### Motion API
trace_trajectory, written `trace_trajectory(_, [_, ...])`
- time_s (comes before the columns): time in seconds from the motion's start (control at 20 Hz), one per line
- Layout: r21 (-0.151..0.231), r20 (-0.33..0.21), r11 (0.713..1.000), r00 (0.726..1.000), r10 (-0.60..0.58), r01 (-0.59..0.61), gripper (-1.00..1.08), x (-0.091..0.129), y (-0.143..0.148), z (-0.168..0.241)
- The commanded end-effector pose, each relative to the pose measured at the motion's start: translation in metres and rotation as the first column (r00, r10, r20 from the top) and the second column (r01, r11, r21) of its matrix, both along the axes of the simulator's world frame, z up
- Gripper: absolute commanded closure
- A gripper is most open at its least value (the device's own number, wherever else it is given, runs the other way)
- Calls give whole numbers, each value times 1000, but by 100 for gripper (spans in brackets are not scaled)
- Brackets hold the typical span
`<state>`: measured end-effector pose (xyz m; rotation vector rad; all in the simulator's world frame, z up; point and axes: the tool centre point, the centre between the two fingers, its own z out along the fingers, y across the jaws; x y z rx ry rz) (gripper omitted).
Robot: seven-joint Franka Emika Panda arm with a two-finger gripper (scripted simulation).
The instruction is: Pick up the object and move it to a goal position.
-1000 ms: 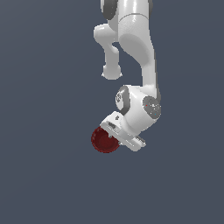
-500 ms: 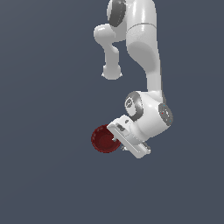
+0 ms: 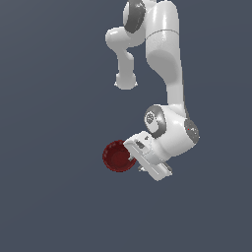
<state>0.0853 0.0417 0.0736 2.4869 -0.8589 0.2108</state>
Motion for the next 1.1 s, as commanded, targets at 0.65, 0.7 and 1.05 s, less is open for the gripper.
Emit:
trace_trajectory(0.65, [-2,2,1000,1000,-3,3,108,-1,-15,-26])
trace_trajectory(0.7, [-2,2,1000,1000,-3,3,108,-1,-15,-26])
trace_trajectory(1.05, [-2,2,1000,1000,-3,3,108,-1,-15,-26])
